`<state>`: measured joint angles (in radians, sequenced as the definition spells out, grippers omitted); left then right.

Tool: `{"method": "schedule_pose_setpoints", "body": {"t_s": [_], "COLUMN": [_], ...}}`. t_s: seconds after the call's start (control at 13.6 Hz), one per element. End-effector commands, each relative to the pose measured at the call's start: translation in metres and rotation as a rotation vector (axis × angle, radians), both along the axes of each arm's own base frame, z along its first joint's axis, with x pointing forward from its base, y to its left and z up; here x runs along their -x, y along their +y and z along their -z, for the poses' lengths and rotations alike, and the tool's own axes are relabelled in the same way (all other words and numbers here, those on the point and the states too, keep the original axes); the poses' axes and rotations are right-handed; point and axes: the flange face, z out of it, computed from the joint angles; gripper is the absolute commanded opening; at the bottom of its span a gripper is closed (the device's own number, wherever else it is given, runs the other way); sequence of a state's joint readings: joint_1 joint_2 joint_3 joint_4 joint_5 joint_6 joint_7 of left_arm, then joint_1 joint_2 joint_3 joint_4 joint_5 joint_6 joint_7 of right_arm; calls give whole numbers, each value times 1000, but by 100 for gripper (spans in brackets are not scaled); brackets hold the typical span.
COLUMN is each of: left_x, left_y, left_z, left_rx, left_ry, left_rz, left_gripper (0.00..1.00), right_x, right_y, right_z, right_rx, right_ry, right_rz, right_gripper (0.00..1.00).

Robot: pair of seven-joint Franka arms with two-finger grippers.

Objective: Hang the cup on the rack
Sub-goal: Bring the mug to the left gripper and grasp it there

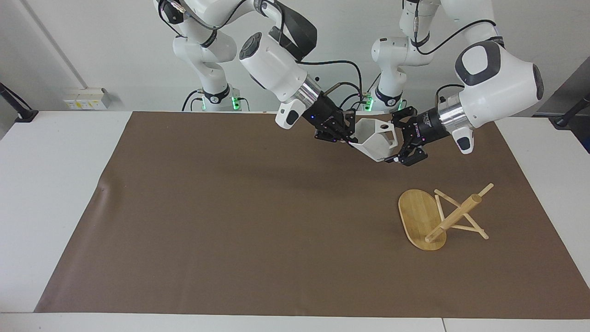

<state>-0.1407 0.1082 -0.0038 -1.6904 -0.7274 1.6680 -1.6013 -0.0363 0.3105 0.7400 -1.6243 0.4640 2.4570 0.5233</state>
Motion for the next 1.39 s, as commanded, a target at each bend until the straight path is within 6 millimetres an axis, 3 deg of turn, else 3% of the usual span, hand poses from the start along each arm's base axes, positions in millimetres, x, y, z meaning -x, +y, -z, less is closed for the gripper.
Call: {"method": "schedule_pose_setpoints", "body": {"t_s": [0.0, 0.59, 0.66, 0.73, 0.88, 0.95, 1.17, 1.32], "left_x": [7, 11, 11, 11, 11, 11, 12, 11], "left_y": [-8, -9, -9, -8, -8, -8, -6, -2], "left_z": [-6, -1, -1, -1, -2, -2, -6, -6], "left_rx": [10, 6, 6, 6, 7, 7, 8, 8], "left_ry": [4, 8, 8, 7, 5, 4, -3, -3], "left_rz": [-18, -23, -23, -26, -26, -24, -31, -36], "left_gripper": [100, 100, 78, 51, 16, 3, 0, 0], "right_x": [-1, 0, 0, 0, 0, 0, 0, 0], "right_y": [0, 0, 0, 0, 0, 0, 1, 1], "right_z": [0, 0, 0, 0, 0, 0, 0, 0], "right_rx": [-29, -28, -28, -28, -28, -28, -27, -27], "right_ry": [17, 18, 18, 19, 19, 19, 21, 22], "right_rz": [26, 25, 25, 26, 26, 26, 24, 24], "right_gripper": [0, 0, 0, 0, 0, 0, 0, 14]}}
